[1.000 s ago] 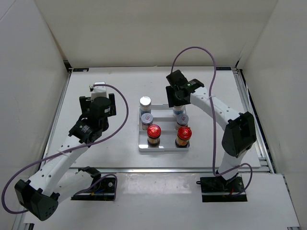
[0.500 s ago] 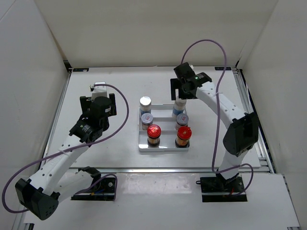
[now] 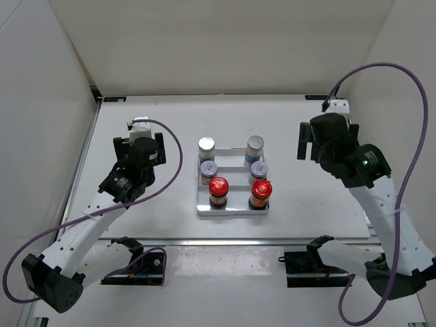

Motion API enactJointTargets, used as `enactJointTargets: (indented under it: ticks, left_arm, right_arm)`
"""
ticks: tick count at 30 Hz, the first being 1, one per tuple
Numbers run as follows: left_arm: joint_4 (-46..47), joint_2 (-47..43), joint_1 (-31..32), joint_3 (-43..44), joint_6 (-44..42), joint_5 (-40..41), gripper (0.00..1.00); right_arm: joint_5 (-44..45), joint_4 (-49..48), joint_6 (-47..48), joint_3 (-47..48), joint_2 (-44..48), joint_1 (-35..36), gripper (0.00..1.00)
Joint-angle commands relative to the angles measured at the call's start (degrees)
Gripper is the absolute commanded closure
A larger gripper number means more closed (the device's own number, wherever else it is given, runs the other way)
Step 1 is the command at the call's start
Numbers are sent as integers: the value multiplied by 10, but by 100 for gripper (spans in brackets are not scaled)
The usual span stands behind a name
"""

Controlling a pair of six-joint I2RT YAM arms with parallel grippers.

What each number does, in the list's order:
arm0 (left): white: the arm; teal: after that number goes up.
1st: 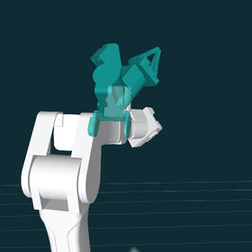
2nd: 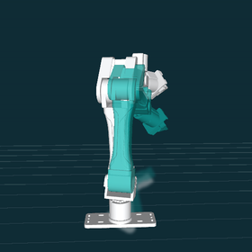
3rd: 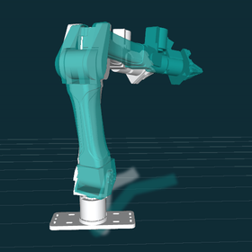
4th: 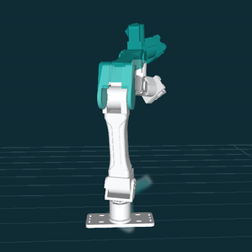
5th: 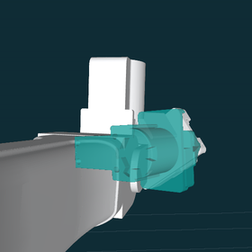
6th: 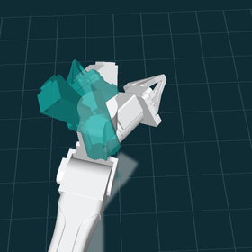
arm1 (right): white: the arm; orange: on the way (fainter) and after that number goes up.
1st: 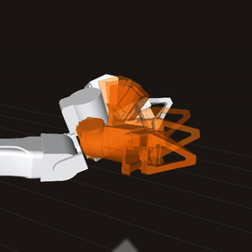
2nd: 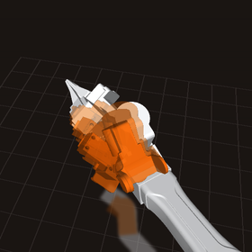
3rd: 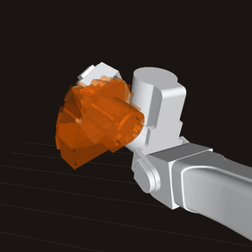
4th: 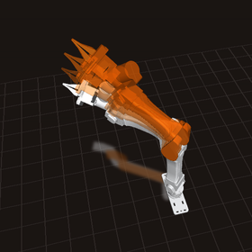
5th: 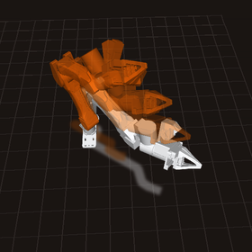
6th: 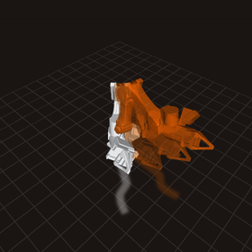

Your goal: Organize the condiment bottles

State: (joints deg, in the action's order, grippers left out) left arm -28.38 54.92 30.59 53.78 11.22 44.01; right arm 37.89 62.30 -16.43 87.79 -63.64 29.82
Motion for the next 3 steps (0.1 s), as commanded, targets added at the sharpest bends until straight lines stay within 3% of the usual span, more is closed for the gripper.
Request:
enactJointTargets:
  ticks: [1,3]
  left_arm:
    - [-2,4,-2,8,11,1,0]
    - [-2,10,-2,3,11,15,0]
  right_arm:
    - [28,63,-36,-62,6,-9,0]
    - [20,63,-56,-96,27,-9,0]
